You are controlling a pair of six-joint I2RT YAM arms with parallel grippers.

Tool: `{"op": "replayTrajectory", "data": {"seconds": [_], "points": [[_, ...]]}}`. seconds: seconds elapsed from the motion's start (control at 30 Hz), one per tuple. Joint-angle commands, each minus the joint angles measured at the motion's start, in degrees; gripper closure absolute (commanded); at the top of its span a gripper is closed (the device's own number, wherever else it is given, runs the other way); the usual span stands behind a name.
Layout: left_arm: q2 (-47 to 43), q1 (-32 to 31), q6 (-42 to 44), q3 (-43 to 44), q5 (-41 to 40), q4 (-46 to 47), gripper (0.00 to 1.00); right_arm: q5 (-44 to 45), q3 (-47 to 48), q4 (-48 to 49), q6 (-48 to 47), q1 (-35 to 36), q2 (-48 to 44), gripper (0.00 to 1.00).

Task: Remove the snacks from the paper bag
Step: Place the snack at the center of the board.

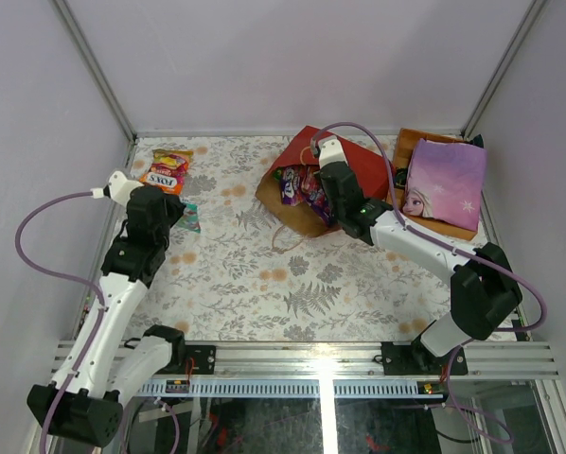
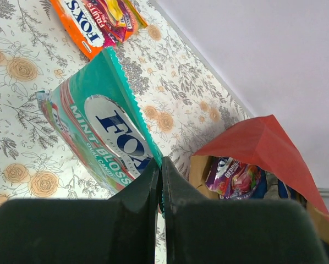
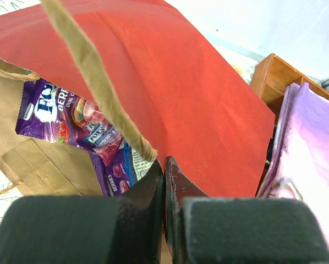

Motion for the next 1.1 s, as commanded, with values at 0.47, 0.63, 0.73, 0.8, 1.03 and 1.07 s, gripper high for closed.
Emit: {"op": "replayTrajectory", "data": {"seconds": [0.47, 0.63, 0.73, 0.8, 1.03, 1.07], "points": [[10.1, 0.8, -5.0, 3.8, -2.0, 11.3, 1.00, -2.3, -0.9, 0.1, 2.3, -0.7, -2.4, 1.00], [17.2, 1.1, -2.7, 8.0, -1.1, 13.7, 0.97, -3.4, -1.7, 0.3, 2.3, -0.7, -2.9, 1.00], [22.4, 1.7, -1.0, 11.0, 1.2, 15.2, 0.96, -3.6, -1.7, 0.3, 2.3, -0.7, -2.9, 1.00], [25.9, 2.4, -0.6, 13.0, 3.5, 16.3, 0.97, -3.8, -1.5, 0.3, 2.0, -0.7, -2.9, 1.00], [36.8, 7.3, -0.1, 19.7, 9.7, 22.2, 1.00, -4.1, -2.0, 0.6, 1.1, -0.7, -2.9, 1.00], [38.9, 7.9, -0.4, 20.9, 9.9, 23.2, 1.00, -4.3, -2.0, 0.8, 0.9, -0.7, -2.8, 1.00]]}}
